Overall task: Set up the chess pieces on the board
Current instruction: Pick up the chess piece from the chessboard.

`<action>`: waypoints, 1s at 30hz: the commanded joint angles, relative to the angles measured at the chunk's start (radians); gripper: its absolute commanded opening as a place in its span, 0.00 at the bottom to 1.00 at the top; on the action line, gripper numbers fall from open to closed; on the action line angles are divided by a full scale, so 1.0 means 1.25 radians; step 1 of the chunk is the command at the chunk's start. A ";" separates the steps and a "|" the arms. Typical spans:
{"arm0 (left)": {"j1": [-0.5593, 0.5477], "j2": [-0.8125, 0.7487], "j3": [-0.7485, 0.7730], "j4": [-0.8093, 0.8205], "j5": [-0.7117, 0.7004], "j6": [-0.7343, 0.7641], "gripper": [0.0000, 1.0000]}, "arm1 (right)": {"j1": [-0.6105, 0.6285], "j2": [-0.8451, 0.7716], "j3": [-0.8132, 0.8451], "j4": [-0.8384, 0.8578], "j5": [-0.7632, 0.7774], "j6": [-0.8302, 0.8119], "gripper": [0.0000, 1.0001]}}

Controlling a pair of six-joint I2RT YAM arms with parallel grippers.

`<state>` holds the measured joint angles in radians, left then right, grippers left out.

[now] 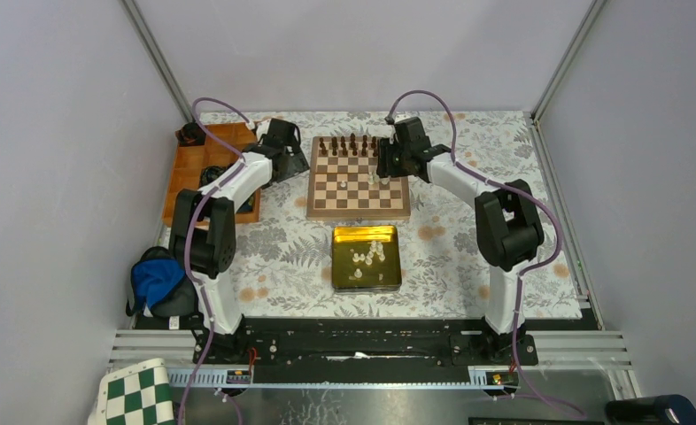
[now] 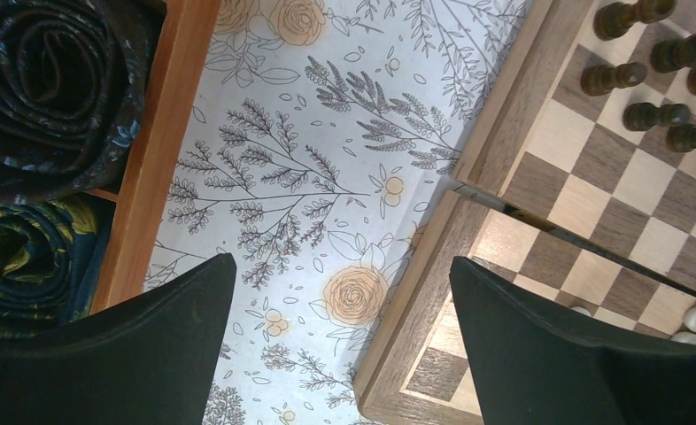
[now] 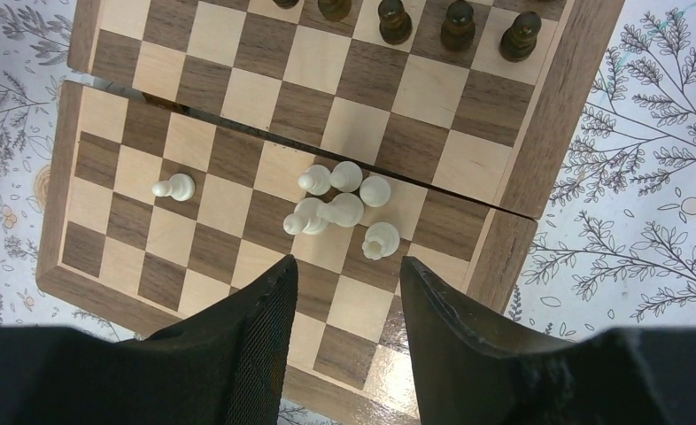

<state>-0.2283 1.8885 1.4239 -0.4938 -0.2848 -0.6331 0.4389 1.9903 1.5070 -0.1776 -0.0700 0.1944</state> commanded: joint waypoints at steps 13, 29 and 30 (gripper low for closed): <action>0.002 -0.066 -0.016 0.056 0.001 0.036 0.97 | 0.004 0.033 0.034 -0.016 0.040 -0.006 0.48; 0.001 -0.048 -0.006 0.066 0.009 0.031 0.96 | 0.004 0.072 0.080 -0.028 0.040 -0.026 0.44; 0.002 -0.048 -0.005 0.065 0.008 0.029 0.96 | 0.004 0.076 0.085 -0.030 0.041 -0.027 0.44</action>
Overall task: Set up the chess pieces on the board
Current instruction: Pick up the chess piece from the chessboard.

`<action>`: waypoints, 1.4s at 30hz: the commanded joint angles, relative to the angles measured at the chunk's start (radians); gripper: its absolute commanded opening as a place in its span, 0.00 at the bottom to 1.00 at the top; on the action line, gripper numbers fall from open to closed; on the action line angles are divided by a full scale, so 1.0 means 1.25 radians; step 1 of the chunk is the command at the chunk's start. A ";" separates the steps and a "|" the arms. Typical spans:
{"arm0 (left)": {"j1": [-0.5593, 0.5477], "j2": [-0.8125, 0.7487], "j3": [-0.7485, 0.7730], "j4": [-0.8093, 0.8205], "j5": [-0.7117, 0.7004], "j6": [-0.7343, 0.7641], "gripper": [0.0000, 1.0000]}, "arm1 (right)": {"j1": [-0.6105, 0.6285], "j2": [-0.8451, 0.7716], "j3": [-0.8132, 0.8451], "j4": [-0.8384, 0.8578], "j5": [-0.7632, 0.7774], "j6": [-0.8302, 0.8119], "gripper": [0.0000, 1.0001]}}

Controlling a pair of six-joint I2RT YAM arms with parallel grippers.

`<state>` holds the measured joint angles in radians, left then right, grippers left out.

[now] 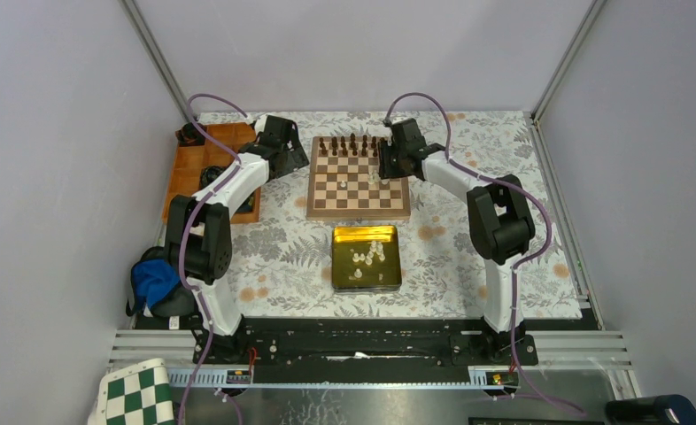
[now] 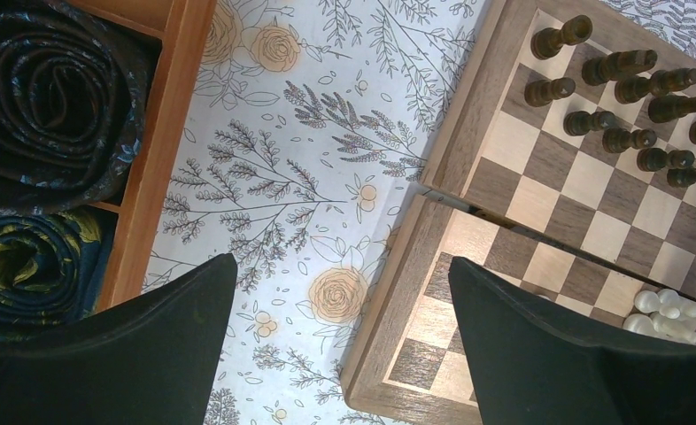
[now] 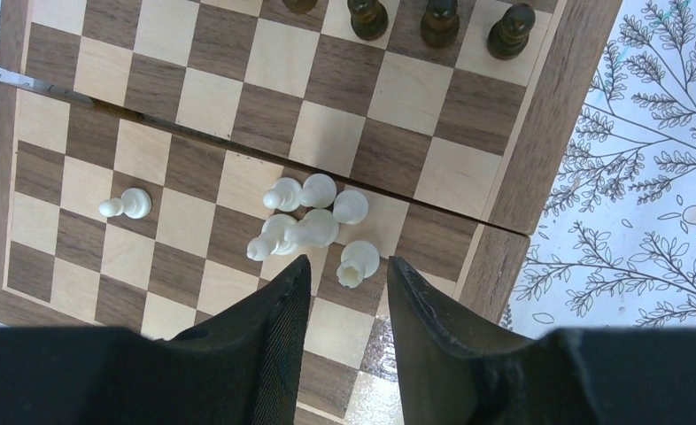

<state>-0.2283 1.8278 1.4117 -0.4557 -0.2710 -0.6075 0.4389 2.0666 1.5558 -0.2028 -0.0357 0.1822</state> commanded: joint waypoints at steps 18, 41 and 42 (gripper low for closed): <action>0.002 0.009 0.016 0.035 0.000 0.006 0.96 | 0.002 0.032 0.065 -0.023 0.017 -0.030 0.39; 0.002 0.005 0.003 0.035 -0.003 0.005 0.96 | 0.003 0.021 0.046 -0.015 0.033 -0.035 0.14; 0.002 0.002 0.001 0.035 -0.003 0.006 0.95 | 0.003 0.017 0.043 -0.012 0.045 -0.036 0.12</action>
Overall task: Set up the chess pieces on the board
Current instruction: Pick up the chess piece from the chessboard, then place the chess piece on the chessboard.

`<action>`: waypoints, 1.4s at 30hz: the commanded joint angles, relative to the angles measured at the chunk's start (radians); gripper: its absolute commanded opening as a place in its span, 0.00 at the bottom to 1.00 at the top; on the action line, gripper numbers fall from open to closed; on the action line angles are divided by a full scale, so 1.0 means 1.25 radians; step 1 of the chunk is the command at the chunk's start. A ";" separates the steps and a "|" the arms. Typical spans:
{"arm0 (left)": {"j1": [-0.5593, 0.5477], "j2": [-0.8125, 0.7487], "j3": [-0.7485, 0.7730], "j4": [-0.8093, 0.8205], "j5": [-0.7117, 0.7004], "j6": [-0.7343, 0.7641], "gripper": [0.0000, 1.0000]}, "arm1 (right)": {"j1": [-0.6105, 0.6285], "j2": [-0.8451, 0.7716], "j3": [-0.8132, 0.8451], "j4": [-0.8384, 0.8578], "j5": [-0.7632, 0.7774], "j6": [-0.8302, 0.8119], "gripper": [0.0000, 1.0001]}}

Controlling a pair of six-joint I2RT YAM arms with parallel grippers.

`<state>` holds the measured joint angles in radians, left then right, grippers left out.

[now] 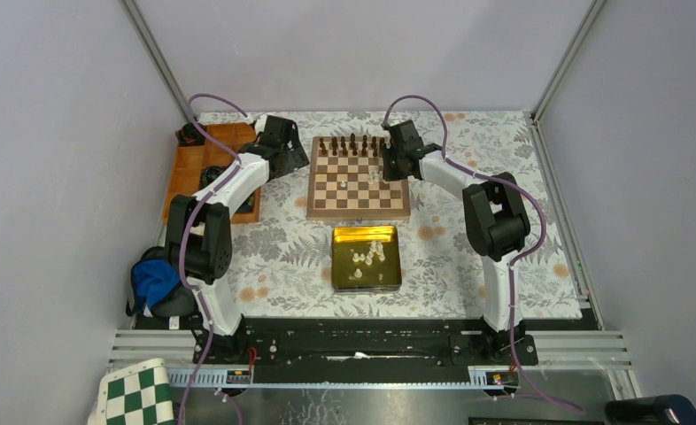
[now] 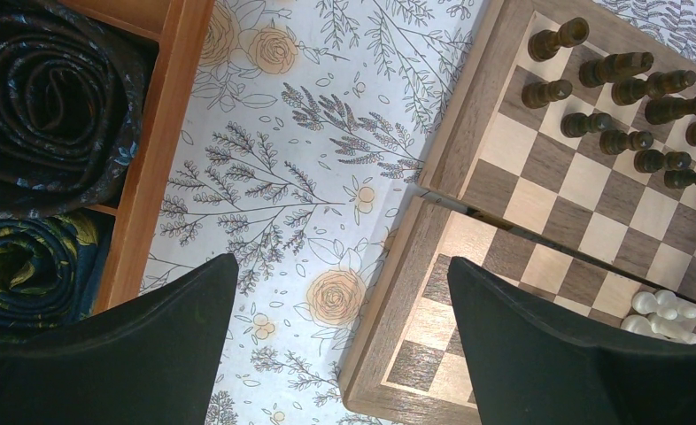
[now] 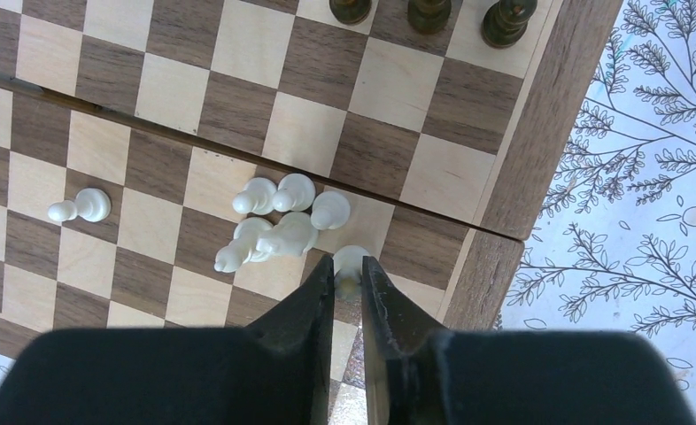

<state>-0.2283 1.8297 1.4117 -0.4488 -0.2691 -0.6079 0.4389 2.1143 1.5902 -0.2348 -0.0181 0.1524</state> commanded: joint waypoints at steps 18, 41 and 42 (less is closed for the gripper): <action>0.001 -0.028 -0.017 0.023 0.002 0.001 0.95 | 0.003 -0.167 -0.130 0.025 0.055 -0.001 0.00; -0.008 -0.059 -0.046 0.021 0.008 0.004 0.95 | 0.038 -0.249 -0.270 0.037 0.034 0.039 0.01; -0.008 -0.059 -0.047 0.021 0.008 0.005 0.95 | 0.039 -0.247 -0.271 0.038 0.035 0.040 0.01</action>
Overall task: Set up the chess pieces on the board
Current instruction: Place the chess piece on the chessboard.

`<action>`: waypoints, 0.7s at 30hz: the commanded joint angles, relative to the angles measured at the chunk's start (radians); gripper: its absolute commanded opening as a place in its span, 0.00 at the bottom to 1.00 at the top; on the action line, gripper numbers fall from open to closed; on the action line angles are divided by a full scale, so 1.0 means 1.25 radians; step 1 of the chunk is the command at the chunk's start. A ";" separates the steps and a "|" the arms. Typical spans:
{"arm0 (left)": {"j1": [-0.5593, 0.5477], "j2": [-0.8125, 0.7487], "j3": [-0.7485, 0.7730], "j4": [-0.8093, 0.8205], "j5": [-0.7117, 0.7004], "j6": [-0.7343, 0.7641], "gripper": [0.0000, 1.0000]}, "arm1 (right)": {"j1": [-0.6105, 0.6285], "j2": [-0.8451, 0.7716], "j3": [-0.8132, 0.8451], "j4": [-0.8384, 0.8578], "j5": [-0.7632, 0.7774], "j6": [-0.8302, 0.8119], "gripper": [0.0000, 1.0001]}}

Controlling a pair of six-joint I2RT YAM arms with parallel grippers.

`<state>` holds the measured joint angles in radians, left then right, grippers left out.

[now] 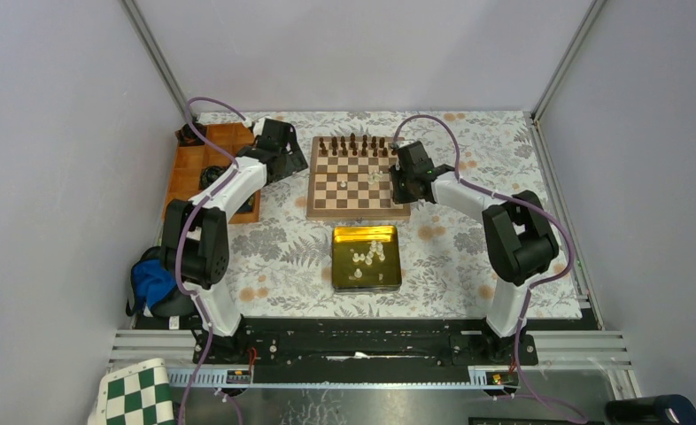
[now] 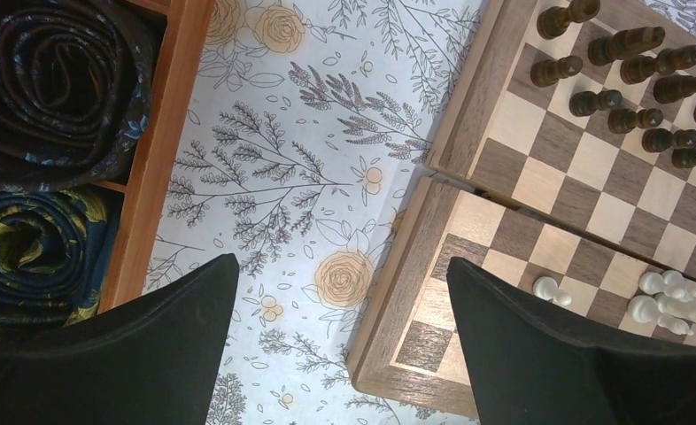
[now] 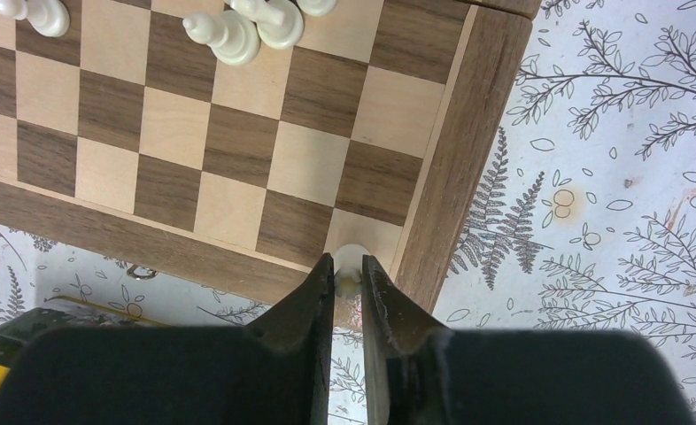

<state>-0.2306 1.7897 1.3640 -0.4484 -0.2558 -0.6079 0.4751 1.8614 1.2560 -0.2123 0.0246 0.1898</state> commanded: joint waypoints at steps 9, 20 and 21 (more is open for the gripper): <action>-0.006 -0.029 -0.015 0.022 -0.002 0.007 0.95 | 0.011 -0.032 -0.001 0.016 0.001 0.008 0.27; -0.005 -0.035 -0.018 0.025 -0.004 0.008 0.95 | 0.014 -0.038 0.015 0.010 0.009 -0.004 0.34; -0.006 -0.038 -0.017 0.026 -0.003 0.008 0.95 | 0.016 -0.039 0.023 0.005 0.011 -0.006 0.35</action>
<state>-0.2306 1.7882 1.3464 -0.4477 -0.2516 -0.6079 0.4789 1.8553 1.2518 -0.2111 0.0254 0.1944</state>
